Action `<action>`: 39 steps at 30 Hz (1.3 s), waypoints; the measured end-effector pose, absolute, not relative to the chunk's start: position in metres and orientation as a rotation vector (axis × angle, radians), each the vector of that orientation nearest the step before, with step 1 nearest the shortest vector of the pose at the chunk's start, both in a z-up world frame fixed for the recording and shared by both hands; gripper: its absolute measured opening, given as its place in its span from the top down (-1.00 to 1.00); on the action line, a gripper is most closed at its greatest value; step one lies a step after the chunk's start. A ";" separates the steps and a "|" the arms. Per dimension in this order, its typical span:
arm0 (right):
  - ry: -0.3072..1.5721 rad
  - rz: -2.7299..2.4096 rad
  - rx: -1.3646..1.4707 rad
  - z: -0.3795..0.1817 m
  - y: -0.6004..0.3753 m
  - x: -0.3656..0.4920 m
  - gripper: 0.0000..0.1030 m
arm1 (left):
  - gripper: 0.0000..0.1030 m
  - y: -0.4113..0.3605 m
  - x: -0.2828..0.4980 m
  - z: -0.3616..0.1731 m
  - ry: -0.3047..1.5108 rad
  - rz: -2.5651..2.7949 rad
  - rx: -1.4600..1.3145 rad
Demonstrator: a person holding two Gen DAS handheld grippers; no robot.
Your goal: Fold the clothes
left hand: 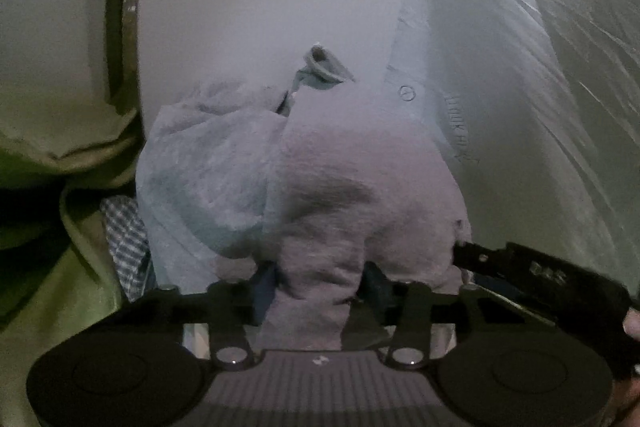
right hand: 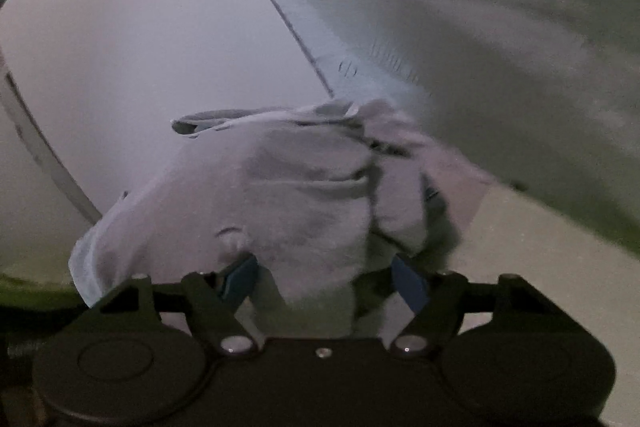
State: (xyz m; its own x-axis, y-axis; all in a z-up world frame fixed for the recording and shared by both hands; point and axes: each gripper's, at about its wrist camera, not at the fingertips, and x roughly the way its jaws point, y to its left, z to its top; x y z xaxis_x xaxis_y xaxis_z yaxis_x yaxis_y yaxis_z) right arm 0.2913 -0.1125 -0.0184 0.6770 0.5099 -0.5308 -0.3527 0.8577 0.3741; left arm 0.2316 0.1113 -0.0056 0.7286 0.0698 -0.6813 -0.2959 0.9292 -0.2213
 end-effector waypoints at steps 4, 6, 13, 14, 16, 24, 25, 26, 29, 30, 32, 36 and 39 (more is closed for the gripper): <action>0.621 0.508 0.264 -0.012 -0.120 0.282 0.93 | 0.64 0.107 0.225 0.000 0.709 0.208 -0.306; 0.597 0.517 0.271 -0.009 -0.124 0.277 0.95 | 0.77 0.104 0.219 0.009 0.696 0.199 -0.306; 0.509 0.536 0.291 0.004 -0.142 0.254 0.97 | 0.88 0.063 0.184 0.041 0.651 0.069 -0.251; 0.494 0.518 0.285 0.008 -0.151 0.241 0.97 | 0.88 0.053 0.175 0.045 0.648 0.036 -0.251; 0.463 0.474 0.265 0.016 -0.172 0.213 0.97 | 0.88 0.028 0.155 0.053 0.646 -0.035 -0.241; 0.462 0.159 0.255 0.010 -0.329 0.038 0.97 | 0.81 -0.112 0.048 0.023 0.860 -0.418 -0.285; 0.490 0.100 0.252 0.002 -0.353 0.011 0.97 | 0.81 -0.129 0.034 0.013 0.907 -0.441 -0.283; 0.536 0.036 0.243 -0.010 -0.376 -0.014 0.97 | 0.81 -0.142 0.022 0.005 0.939 -0.452 -0.269; 0.696 -0.157 0.215 -0.046 -0.438 -0.081 0.97 | 0.68 -0.173 -0.013 -0.017 1.030 -0.471 -0.219; 0.740 -0.207 0.231 -0.058 -0.457 -0.104 0.97 | 0.59 -0.174 -0.019 -0.022 1.048 -0.452 -0.222; 0.816 -0.286 0.267 -0.079 -0.484 -0.145 0.99 | 0.54 -0.176 -0.030 -0.033 1.085 -0.414 -0.227; 0.901 -0.377 0.206 -0.093 -0.506 -0.188 0.99 | 0.34 -0.167 -0.035 -0.045 1.108 -0.285 -0.254; 0.895 -0.384 0.250 -0.091 -0.525 -0.196 0.84 | 0.12 -0.164 -0.030 -0.047 1.083 -0.209 -0.265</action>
